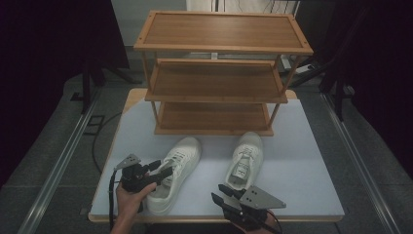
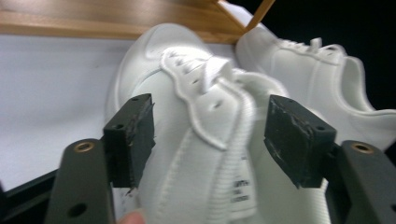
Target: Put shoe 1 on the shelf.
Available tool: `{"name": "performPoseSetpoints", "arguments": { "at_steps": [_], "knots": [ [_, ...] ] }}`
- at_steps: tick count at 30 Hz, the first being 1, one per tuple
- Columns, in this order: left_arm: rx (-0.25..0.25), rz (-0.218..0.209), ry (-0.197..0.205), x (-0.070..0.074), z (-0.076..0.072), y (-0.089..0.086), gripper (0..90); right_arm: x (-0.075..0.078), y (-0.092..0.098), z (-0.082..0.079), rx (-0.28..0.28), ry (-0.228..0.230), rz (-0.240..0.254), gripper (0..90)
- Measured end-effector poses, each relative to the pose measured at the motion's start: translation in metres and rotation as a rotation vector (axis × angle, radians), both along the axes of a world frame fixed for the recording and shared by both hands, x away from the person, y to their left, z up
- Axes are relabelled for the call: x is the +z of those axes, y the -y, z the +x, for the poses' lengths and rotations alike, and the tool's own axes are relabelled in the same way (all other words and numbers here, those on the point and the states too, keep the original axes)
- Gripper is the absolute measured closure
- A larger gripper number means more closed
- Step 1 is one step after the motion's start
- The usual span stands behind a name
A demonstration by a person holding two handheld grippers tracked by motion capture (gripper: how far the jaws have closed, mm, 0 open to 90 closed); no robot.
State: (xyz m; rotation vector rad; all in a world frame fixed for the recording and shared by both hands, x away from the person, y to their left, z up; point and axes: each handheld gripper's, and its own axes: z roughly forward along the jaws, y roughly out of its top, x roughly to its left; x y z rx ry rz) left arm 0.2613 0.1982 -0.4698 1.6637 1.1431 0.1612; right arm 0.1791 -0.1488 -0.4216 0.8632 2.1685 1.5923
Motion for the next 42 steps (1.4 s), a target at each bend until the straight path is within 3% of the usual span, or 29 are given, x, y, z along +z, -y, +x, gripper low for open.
{"name": "performPoseSetpoints", "arguments": {
  "at_steps": [5,9,13,17,24,29,31,42],
  "knots": [
    [0.026,0.030,0.014,-0.002,0.002,0.001,44.4,0.000,0.000,0.000,-0.001,-0.003,-0.001,62.8],
    [0.027,0.021,0.018,-0.003,0.003,0.001,53.9,0.000,0.000,0.000,-0.002,0.000,-0.004,62.7],
    [0.033,0.052,0.050,-0.002,0.002,0.002,64.5,-0.001,-0.002,-0.001,0.002,0.000,-0.005,62.2],
    [0.051,0.035,0.057,-0.002,0.001,-0.001,75.2,0.001,-0.004,-0.004,0.004,0.018,-0.021,61.8],
    [0.043,0.032,0.078,-0.001,0.000,-0.002,79.8,0.004,-0.002,-0.005,-0.002,0.025,-0.018,61.5],
    [0.029,-0.014,0.095,0.003,-0.005,-0.007,80.1,0.008,0.001,-0.005,-0.009,0.035,-0.016,61.4],
    [0.019,-0.056,0.122,0.010,-0.010,-0.009,80.1,0.008,0.002,-0.005,-0.013,0.038,-0.013,61.4],
    [-0.036,-0.207,0.157,0.036,-0.023,-0.006,80.1,0.013,0.005,-0.005,-0.015,0.041,-0.002,61.3]
  ]
}}
